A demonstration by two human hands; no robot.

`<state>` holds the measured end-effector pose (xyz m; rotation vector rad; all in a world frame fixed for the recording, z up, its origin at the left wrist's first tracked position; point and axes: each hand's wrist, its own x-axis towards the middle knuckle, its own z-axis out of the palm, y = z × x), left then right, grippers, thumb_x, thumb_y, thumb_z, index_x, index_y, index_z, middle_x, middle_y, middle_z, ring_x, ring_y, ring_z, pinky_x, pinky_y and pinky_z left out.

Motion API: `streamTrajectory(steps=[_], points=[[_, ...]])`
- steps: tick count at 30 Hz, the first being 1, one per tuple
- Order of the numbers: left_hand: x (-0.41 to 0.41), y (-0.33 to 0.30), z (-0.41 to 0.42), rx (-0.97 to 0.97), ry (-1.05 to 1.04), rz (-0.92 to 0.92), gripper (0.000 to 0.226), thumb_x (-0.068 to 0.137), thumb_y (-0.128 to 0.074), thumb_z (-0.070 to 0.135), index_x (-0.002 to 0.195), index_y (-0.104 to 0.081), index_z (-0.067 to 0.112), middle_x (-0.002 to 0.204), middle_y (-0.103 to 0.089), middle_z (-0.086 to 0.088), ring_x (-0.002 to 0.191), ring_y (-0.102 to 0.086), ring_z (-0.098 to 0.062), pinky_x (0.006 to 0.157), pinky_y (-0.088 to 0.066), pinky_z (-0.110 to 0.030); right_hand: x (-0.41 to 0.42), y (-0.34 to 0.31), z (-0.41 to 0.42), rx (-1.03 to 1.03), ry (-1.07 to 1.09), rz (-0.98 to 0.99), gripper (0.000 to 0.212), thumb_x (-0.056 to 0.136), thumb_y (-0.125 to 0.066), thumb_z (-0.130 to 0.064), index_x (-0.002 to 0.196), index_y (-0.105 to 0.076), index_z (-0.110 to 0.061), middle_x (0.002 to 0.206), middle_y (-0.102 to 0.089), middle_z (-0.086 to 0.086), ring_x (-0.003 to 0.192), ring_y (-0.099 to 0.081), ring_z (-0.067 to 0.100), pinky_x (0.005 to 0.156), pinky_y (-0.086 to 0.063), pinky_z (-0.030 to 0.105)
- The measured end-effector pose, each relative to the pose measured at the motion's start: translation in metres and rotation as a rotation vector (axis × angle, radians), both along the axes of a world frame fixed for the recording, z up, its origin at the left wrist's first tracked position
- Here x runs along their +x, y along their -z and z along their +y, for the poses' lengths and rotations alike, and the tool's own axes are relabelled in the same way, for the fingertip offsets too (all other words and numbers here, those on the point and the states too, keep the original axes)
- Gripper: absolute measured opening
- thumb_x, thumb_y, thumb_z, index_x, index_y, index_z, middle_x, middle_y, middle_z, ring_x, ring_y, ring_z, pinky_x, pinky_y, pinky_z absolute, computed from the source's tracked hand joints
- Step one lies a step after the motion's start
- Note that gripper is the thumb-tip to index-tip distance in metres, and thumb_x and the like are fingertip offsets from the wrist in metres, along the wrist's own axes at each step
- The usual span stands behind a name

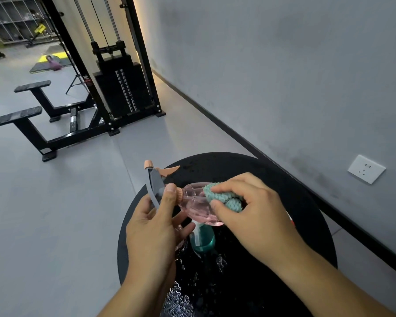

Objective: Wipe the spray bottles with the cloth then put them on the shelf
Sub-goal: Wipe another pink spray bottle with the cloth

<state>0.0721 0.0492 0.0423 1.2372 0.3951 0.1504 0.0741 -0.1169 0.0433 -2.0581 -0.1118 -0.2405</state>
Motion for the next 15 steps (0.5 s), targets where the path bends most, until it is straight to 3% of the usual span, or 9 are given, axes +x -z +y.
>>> streamTrajectory(steps=[4,9,15], points=[[0.0,-0.001,0.002,0.01,-0.012,-0.001,0.017,0.1,-0.07,0.037,0.104,-0.074,0.021,0.097,-0.083,0.003,0.087,-0.083,-0.024,0.064,-0.063,-0.033,0.011,0.005,-0.015,-0.014,0.15,0.026,0.018,0.087,-0.079,-0.017,0.095,-0.075,-0.032,0.102,-0.062,-0.018,0.093,-0.06,-0.008,0.069,-0.05,0.006],[0.0,0.0,-0.001,-0.035,-0.008,-0.007,0.02,0.1,-0.07,0.032,0.105,-0.072,0.013,0.092,-0.082,0.0,0.081,-0.081,-0.025,0.066,-0.064,-0.028,0.004,0.003,-0.007,0.018,0.024,-0.004,0.02,0.089,-0.08,-0.021,0.104,-0.079,-0.033,0.106,-0.064,-0.018,0.099,-0.062,-0.007,0.076,-0.048,0.005],[0.002,-0.003,0.0,-0.044,-0.027,-0.01,0.019,0.102,-0.068,0.034,0.104,-0.071,0.015,0.098,-0.083,-0.003,0.088,-0.083,-0.029,0.068,-0.067,-0.031,0.016,0.01,-0.024,-0.04,0.177,0.017,0.018,0.089,-0.078,-0.022,0.102,-0.076,-0.035,0.104,-0.063,-0.02,0.094,-0.06,-0.011,0.071,-0.047,0.003]])
